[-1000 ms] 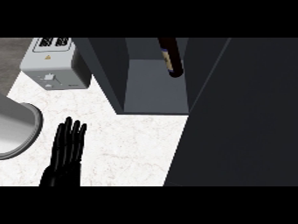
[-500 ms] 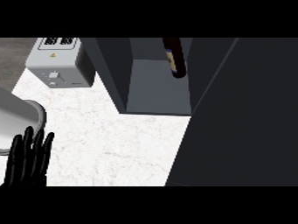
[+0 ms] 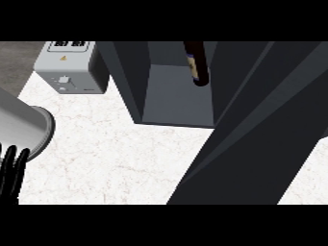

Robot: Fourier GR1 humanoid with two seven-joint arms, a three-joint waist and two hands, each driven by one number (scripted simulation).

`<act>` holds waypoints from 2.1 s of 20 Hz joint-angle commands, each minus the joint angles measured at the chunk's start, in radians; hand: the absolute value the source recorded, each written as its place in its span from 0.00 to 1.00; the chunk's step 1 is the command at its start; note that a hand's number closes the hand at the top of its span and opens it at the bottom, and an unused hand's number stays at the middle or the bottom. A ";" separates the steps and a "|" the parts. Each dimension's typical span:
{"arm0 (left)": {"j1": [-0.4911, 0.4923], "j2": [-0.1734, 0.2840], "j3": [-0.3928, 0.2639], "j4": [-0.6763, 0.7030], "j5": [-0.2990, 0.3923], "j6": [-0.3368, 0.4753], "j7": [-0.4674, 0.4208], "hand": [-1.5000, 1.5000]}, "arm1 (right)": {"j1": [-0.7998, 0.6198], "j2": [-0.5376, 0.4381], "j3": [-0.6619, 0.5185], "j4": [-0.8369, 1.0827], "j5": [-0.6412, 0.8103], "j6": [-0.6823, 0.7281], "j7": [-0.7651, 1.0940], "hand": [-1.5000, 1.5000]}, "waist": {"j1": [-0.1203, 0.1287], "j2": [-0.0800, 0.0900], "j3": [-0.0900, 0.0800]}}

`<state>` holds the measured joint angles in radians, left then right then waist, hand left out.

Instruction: Pick up the wine, place it into the cabinet and close the cabinet

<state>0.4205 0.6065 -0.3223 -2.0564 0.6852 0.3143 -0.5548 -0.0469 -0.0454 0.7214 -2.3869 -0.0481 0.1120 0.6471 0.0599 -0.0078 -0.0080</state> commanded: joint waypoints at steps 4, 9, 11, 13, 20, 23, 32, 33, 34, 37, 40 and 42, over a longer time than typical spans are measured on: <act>0.063 0.094 0.128 -0.055 0.099 -0.119 0.021 0.00 | -0.361 0.044 0.091 0.172 -0.017 -0.294 0.045 1.00 | 0.014 0.004 0.002; 0.073 0.094 0.206 0.016 0.161 -0.210 -0.010 0.00 | -0.639 0.045 0.038 0.388 -0.129 -0.455 0.034 1.00 | 0.015 0.009 0.002; 0.065 0.121 0.239 0.022 0.187 -0.246 0.005 0.00 | -0.754 0.045 -0.022 0.467 -0.186 -0.482 0.033 1.00 | 0.026 0.011 0.002; 0.051 0.155 0.287 -0.013 0.245 -0.252 0.057 0.00 | -0.866 0.045 -0.041 0.566 -0.220 -0.478 0.019 1.00 | 0.038 0.013 0.003; 0.084 0.144 0.319 0.053 0.235 -0.336 0.024 0.00 | -1.176 0.045 -0.139 0.941 -0.414 -0.490 -0.119 1.00 | 0.038 0.018 0.004; 0.034 0.145 0.342 0.045 0.254 -0.309 0.046 0.00 | -1.196 0.045 -0.161 1.015 -0.613 -0.357 -0.118 1.00 | 0.035 0.026 0.005; 0.039 0.156 0.410 0.106 0.273 -0.363 0.064 0.00 | -1.287 0.045 -0.219 1.356 -0.868 -0.110 -0.173 1.00 | 0.013 0.021 0.005; 0.054 0.167 0.447 0.058 0.312 -0.336 0.089 0.00 | -1.283 0.045 -0.268 1.412 -0.805 -0.077 -0.226 1.00 | 0.016 0.022 0.006; 0.053 0.194 0.490 0.097 0.344 -0.384 0.099 0.00 | -1.291 0.045 -0.271 1.423 -0.730 -0.087 -0.260 1.00 | 0.002 0.019 0.006; 0.093 0.165 0.479 0.042 0.339 -0.362 0.110 0.00 | -1.309 0.043 -0.316 1.537 -0.694 -0.092 -0.347 1.00 | 0.001 0.017 0.007; 0.077 0.167 0.492 0.067 0.318 -0.370 0.102 0.00 | -1.293 -0.004 -0.334 1.619 -0.668 -0.053 -0.411 1.00 | -0.007 0.022 0.007; 0.048 0.170 0.491 0.082 0.337 -0.377 0.111 0.00 | -1.269 -0.037 -0.331 1.635 -0.659 -0.047 -0.443 1.00 | -0.016 0.026 0.007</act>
<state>0.4792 0.7715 0.1512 -1.9836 1.0081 -0.0523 -0.4569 -1.3365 0.0006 0.4516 -0.8877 -0.7572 0.0806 0.2884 0.0696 -0.0056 -0.0144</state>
